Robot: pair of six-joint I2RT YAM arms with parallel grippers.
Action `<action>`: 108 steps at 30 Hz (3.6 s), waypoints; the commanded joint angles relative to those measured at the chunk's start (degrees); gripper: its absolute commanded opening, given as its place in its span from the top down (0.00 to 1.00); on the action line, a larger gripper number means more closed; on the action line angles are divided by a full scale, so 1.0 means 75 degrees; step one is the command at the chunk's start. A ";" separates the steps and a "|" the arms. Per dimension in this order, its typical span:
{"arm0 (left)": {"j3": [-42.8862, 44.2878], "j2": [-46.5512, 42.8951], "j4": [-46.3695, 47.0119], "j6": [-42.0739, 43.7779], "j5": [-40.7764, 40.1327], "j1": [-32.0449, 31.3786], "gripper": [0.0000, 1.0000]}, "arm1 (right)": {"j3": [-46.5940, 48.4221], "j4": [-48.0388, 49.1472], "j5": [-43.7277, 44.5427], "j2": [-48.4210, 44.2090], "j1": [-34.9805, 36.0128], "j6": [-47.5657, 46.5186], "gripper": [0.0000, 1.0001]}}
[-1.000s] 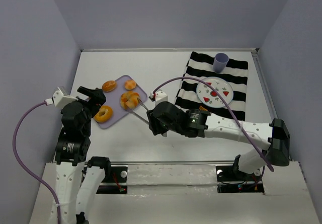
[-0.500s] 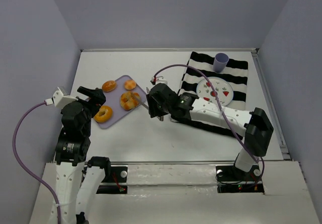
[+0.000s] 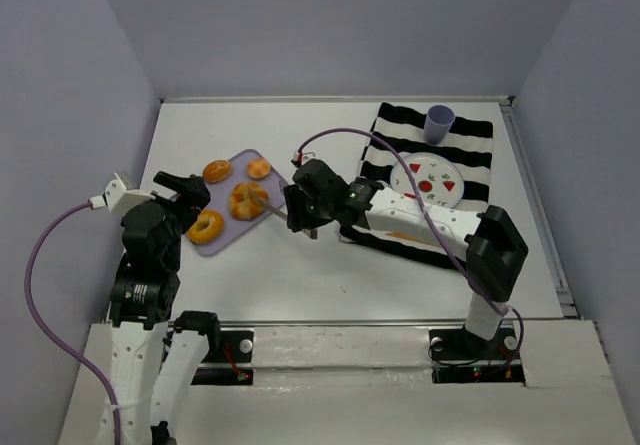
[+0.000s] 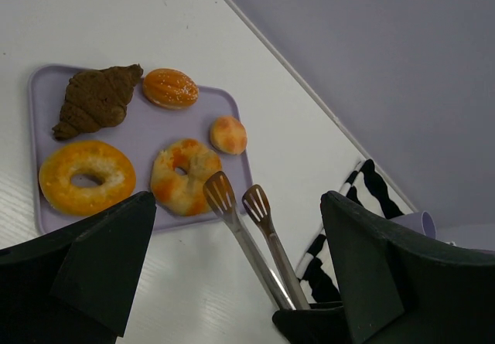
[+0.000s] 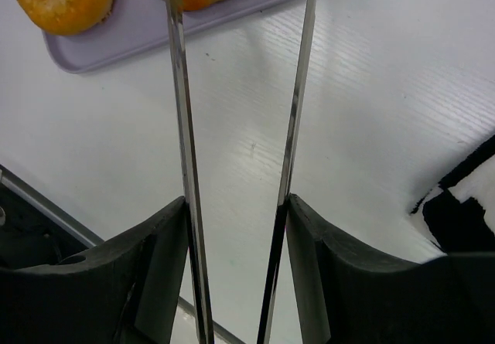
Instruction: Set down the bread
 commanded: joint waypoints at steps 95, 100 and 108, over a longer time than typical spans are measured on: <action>0.0018 0.0275 0.0323 -0.0090 -0.0026 -0.0034 0.01 | -0.3840 -0.1079 0.1057 -0.6503 -0.5827 0.0815 0.93; 0.0018 0.0263 0.0312 -0.0090 -0.0014 -0.0034 0.01 | -0.4157 -0.1067 0.0870 -0.6117 -0.5897 0.0897 0.93; 0.0006 0.0298 0.0311 -0.0078 -0.0003 -0.0034 0.01 | -0.4205 -0.1277 0.0940 -0.6057 -0.5897 0.1014 0.40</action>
